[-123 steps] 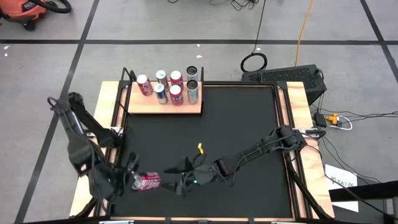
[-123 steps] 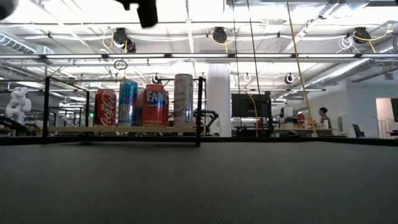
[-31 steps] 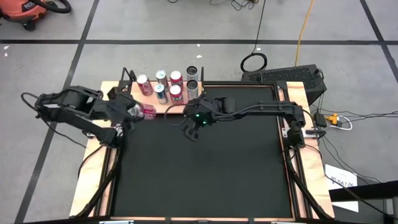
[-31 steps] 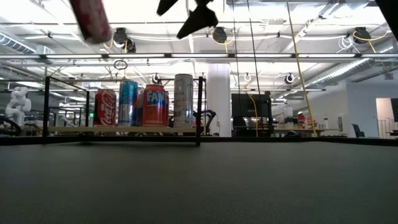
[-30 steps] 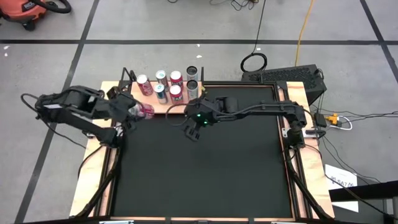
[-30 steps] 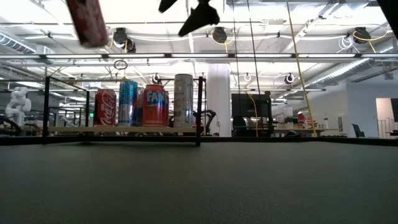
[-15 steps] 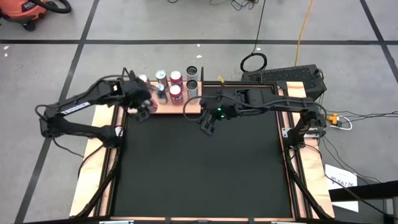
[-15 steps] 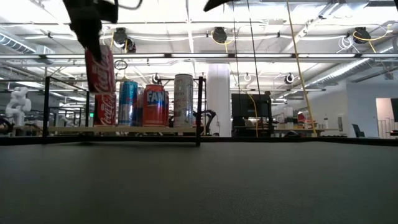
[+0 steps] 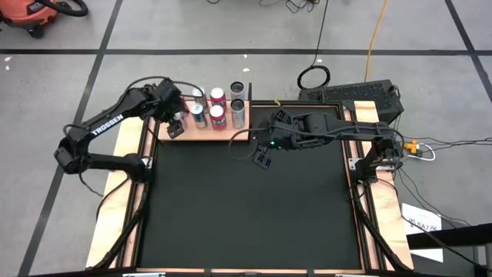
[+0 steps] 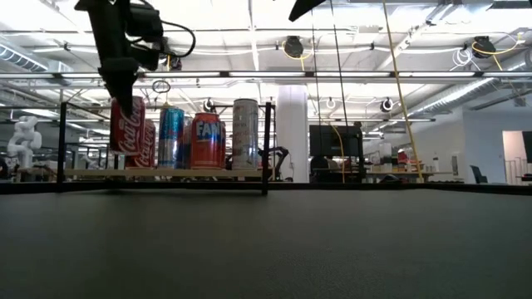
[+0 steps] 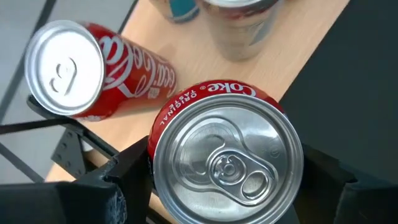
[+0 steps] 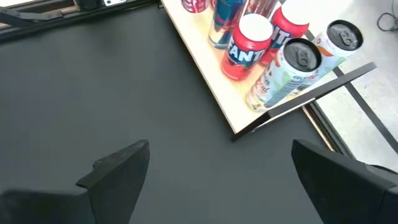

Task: Place canned beverage on shelf
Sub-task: Put the red-white soda can aligned with the other red-white soda can on the shelf

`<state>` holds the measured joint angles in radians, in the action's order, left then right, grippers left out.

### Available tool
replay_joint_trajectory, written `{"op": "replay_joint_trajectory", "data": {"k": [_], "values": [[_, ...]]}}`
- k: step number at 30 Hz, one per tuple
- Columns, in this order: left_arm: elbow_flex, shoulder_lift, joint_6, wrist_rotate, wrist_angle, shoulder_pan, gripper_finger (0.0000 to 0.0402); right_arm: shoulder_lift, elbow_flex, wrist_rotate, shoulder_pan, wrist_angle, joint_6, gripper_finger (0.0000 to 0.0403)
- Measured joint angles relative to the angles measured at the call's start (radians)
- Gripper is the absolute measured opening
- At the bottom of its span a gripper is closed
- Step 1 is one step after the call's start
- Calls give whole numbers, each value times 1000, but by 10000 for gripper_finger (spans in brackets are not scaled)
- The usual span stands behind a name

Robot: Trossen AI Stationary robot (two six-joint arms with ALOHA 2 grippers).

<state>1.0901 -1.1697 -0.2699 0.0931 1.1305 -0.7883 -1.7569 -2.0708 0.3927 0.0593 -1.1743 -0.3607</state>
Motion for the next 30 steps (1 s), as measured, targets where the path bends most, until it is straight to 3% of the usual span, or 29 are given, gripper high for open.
{"op": "replay_joint_trajectory", "data": {"k": [21,30], "values": [[-11,-142,-42,-42,-60,-100,278,0,0,-3,-21,-72,11,380],[-15,-142,-24,-29,-39,-102,321,0,0,-3,-29,-72,22,380]]}}
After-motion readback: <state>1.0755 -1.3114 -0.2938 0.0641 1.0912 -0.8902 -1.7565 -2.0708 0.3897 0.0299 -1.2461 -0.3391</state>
